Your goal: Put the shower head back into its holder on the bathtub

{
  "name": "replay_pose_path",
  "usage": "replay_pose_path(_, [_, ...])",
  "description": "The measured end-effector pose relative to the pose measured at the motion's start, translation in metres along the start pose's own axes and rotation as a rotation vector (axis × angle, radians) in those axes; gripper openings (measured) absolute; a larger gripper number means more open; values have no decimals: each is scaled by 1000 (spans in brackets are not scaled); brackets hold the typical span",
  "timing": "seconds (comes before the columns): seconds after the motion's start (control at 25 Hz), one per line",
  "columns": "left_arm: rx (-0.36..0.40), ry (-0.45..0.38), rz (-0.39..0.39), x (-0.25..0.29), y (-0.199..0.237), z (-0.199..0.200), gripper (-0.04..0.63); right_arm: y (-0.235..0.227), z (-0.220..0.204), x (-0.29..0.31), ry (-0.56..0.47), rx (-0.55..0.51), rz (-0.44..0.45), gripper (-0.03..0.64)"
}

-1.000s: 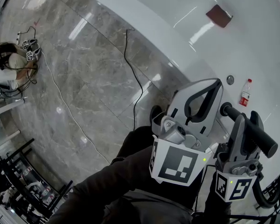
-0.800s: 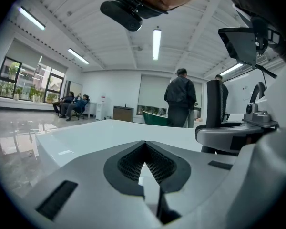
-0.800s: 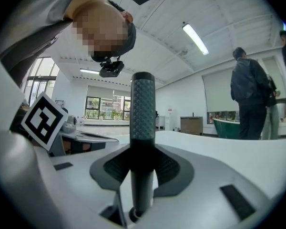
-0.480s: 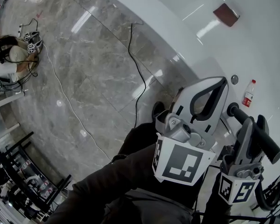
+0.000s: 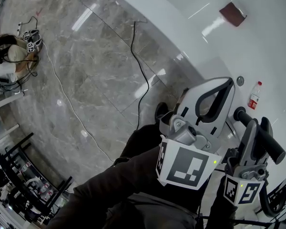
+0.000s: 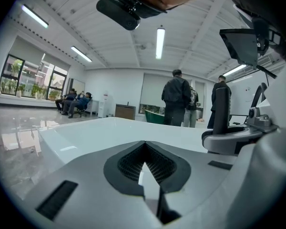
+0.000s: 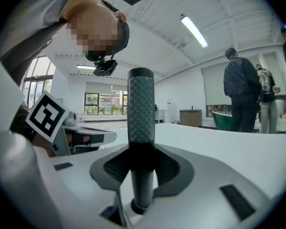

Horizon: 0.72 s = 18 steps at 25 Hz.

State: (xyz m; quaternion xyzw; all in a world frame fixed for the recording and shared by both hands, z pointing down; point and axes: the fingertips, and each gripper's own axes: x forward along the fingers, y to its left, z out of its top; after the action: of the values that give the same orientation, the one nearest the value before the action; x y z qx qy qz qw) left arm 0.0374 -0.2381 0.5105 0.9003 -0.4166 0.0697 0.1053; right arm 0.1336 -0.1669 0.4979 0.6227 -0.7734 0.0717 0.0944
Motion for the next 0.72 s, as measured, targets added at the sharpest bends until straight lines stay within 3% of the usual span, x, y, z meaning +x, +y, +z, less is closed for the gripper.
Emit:
replay_pose_path(0.56, [41,22,-44,-8,-5,5,3,10,-8,3,0,16,2,129])
replay_pose_path(0.72, [53,48,-58,-14,-13,9,3,11,-11,2,21,47,1,222])
